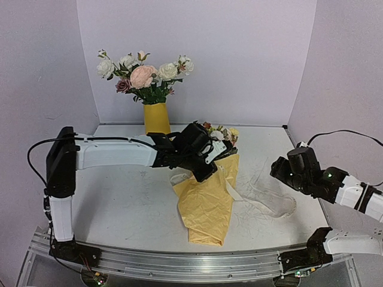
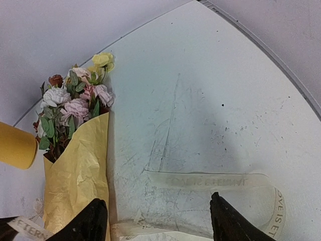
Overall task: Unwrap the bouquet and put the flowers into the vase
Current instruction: Untie the ribbon from the wrapping paper.
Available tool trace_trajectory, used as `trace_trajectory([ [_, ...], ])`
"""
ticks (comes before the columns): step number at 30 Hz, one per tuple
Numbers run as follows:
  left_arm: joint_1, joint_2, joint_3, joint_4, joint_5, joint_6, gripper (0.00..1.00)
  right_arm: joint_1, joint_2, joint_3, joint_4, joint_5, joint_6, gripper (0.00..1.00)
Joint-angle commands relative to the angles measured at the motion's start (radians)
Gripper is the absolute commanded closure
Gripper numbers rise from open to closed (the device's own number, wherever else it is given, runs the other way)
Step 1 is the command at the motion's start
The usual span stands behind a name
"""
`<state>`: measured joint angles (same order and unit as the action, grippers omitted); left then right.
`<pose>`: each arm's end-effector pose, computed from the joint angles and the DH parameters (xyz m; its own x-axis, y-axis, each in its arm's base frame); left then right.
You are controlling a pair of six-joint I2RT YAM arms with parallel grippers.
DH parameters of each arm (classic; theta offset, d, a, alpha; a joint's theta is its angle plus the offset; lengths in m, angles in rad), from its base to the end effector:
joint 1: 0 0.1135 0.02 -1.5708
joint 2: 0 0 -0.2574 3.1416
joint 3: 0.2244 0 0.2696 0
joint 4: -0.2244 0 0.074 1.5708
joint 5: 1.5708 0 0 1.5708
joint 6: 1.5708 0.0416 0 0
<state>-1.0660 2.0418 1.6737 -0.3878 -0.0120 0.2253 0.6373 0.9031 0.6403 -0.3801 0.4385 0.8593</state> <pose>0.2363 -0.4267 0.2250 -0.1288 0.6950 -0.7074 0.9231 0.3447 0.1706 0.1868 0.1164 0.2383 -0.5158 0.4713 -0.7154 0.1915 0.8774 0.4400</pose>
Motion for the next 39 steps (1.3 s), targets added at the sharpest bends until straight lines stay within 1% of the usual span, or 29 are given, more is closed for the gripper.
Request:
trace_trajectory([
  [1, 0.029, -0.217, -0.164, 0.132, -0.168, -0.245, 1.0, -0.004, 0.058, -0.001, 0.092, -0.084, -0.072, 0.28],
  [4, 0.079, -0.355, -0.323, 0.172, -0.269, -0.406, 1.0, -0.004, 0.096, 0.004, 0.121, -0.123, -0.087, 0.28],
  [5, 0.107, -0.399, -0.372, 0.177, -0.326, -0.487, 1.0, -0.004, 0.101, 0.003, 0.131, -0.131, -0.09, 0.28],
  [7, 0.138, -0.474, -0.444, 0.184, -0.372, -0.561, 1.0, -0.004, 0.108, 0.002, 0.144, -0.145, -0.095, 0.28],
  [10, 0.186, -0.653, -0.654, 0.223, -0.539, -0.739, 0.97, -0.004, 0.12, 0.002, 0.173, -0.173, -0.107, 0.27],
  [11, 0.19, -0.699, -0.708, 0.236, -0.591, -0.774, 0.96, -0.004, 0.124, 0.004, 0.178, -0.181, -0.11, 0.27],
  [13, 0.204, -0.784, -0.806, 0.235, -0.687, -0.849, 0.9, -0.004, 0.136, 0.01, 0.186, -0.197, -0.116, 0.26],
  [14, 0.209, -0.81, -0.831, 0.235, -0.727, -0.887, 0.87, -0.004, 0.142, 0.013, 0.192, -0.211, -0.124, 0.26],
  [16, 0.227, -0.878, -0.892, 0.229, -0.77, -0.936, 0.79, -0.004, 0.163, 0.021, 0.208, -0.255, -0.149, 0.2],
  [17, 0.241, -0.918, -0.92, 0.217, -0.798, -0.971, 0.53, -0.001, 0.189, 0.032, 0.208, -0.274, -0.154, 0.18],
  [18, 0.246, -0.928, -0.929, 0.212, -0.804, -0.978, 0.45, 0.0, 0.201, 0.037, 0.209, -0.284, -0.159, 0.18],
  [19, 0.252, -0.936, -0.936, 0.184, -0.834, -1.009, 0.23, 0.013, 0.223, 0.051, 0.215, -0.3, -0.174, 0.17],
  [20, 0.252, -0.935, -0.935, 0.159, -0.85, -1.027, 0.12, 0.028, 0.233, 0.059, 0.225, -0.309, -0.184, 0.17],
  [21, 0.253, -0.932, -0.933, 0.145, -0.857, -1.036, 0.04, 0.049, 0.243, 0.07, 0.233, -0.313, -0.193, 0.16],
  [22, 0.253, -0.928, -0.931, 0.139, -0.858, -1.037, 0.01, 0.073, 0.255, 0.085, 0.236, -0.308, -0.199, 0.15],
  [25, 0.253, -0.914, -0.921, 0.136, -0.825, -1.01, 0.01, 0.155, 0.305, 0.15, 0.236, -0.281, -0.218, 0.08],
  [26, 0.253, -0.903, -0.909, 0.136, -0.808, -0.991, 0.0, 0.202, 0.356, 0.206, 0.221, -0.255, -0.224, 0.04],
  [27, 0.253, -0.89, -0.897, 0.126, -0.799, -0.977, 0.01, 0.239, 0.406, 0.256, 0.207, -0.244, -0.234, 0.02],
  [29, 0.262, -0.873, -0.866, 0.076, -0.8, -0.995, 0.01, 0.295, 0.49, 0.34, 0.175, -0.215, -0.241, 0.02],
  [30, 0.284, -0.865, -0.859, 0.046, -0.78, -1.011, 0.01, 0.322, 0.535, 0.384, 0.157, -0.197, -0.245, 0.02],
  [31, 0.333, -0.859, -0.851, 0.028, -0.728, -1.014, 0.0, 0.362, 0.577, 0.427, 0.131, -0.174, -0.249, 0.02],
  [32, 0.348, -0.857, -0.851, 0.019, -0.716, -1.016, 0.01, 0.37, 0.609, 0.459, 0.124, -0.16, -0.251, 0.02],
  [33, 0.403, -0.857, -0.857, 0.011, -0.674, -1.024, 0.01, 0.411, 0.668, 0.516, 0.09, -0.13, -0.254, 0.02],
  [34, 0.424, -0.859, -0.867, 0.01, -0.663, -1.027, 0.01, 0.433, 0.711, 0.56, 0.072, -0.113, -0.26, 0.02],
  [35, 0.44, -0.867, -0.874, 0.01, -0.654, -1.03, 0.01, 0.452, 0.77, 0.616, 0.056, -0.1, -0.27, 0.02],
  [36, 0.45, -0.875, -0.882, 0.009, -0.64, -1.032, 0.01, 0.468, 0.796, 0.643, 0.036, -0.089, -0.273, 0.02],
  [39, 0.482, -0.882, -0.893, 0.009, -0.565, -1.034, 0.01, 0.522, 0.939, 0.815, -0.067, -0.012, -0.286, 0.02],
])
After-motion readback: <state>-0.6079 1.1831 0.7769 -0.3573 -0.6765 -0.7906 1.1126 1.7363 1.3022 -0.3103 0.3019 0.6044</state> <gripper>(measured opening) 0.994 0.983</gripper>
